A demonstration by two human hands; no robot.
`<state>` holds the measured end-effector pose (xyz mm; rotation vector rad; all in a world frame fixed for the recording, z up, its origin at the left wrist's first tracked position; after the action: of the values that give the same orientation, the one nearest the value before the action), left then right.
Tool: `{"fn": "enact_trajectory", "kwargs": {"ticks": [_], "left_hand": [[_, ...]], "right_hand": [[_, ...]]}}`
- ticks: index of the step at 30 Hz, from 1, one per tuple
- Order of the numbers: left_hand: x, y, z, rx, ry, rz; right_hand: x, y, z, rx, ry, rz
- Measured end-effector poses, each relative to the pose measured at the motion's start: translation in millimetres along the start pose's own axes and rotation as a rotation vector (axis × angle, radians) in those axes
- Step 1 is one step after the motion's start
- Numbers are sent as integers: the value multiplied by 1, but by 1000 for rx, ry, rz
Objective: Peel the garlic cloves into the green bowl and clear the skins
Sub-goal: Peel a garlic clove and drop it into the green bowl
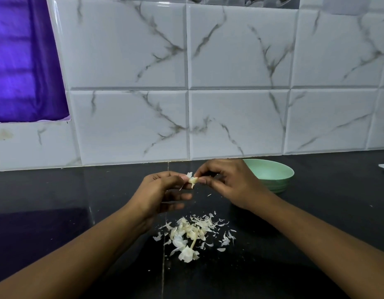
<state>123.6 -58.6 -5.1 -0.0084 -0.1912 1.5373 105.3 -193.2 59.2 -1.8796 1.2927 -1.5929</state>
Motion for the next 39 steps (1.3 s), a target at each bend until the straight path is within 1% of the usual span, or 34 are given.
{"fn": "enact_trajectory", "kwargs": {"ticks": [3, 5, 7, 10, 12, 16, 17, 19, 21, 22, 24, 26, 31, 35, 37, 39], "left_hand": [[-1, 0, -3, 43, -32, -4], [-5, 0, -6, 84, -54, -44], [-7, 1, -6, 101, -57, -71], [-5, 1, -2, 80, -95, -83], [-1, 0, 0, 55, -188, -83], [11, -5, 5, 5, -293, -32], [13, -6, 6, -7, -338, -23], [15, -7, 9, -47, -529, -33], [7, -5, 9, -86, -731, -115], [2, -4, 8, -93, -792, -180], [-7, -1, 5, -96, -840, -287], [-8, -1, 8, -129, -833, -297], [-7, 6, 37, -383, -658, -120], [-8, 10, 44, -501, -662, -9], [-6, 11, 46, -537, -651, 8], [-5, 13, 49, -562, -620, 5]], "right_hand": [[-9, 1, -11, 135, 161, -82], [-12, 2, -15, 175, 187, -114], [-10, 1, -14, 167, 153, -111], [-5, -1, -8, 108, 72, -75], [-4, -1, -3, 66, 30, -76], [1, -1, 8, -50, -137, -91], [2, 0, 10, -78, -176, -97], [5, 1, 15, -139, -243, -101], [7, 2, 21, -204, -291, -100], [7, 3, 23, -234, -313, -101], [5, 4, 27, -297, -380, -100], [3, 6, 32, -349, -441, -96], [2, 7, 33, -382, -471, -71], [-2, 6, 29, -386, -476, -47], [-5, 7, 30, -429, -546, -29], [-9, 9, 32, -487, -670, 5]]}}
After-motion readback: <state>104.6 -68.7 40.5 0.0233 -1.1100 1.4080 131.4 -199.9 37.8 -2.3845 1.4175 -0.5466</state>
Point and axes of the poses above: each hand's wrist, its own y-axis away from the middle knuckle, its own x-axis out of the back of the hand, z = x × y, the point moved 9 cm from there along -y, towards the middle knuckle, and after that the axes turned 10 degrees about -y, right-handed, at the moved point
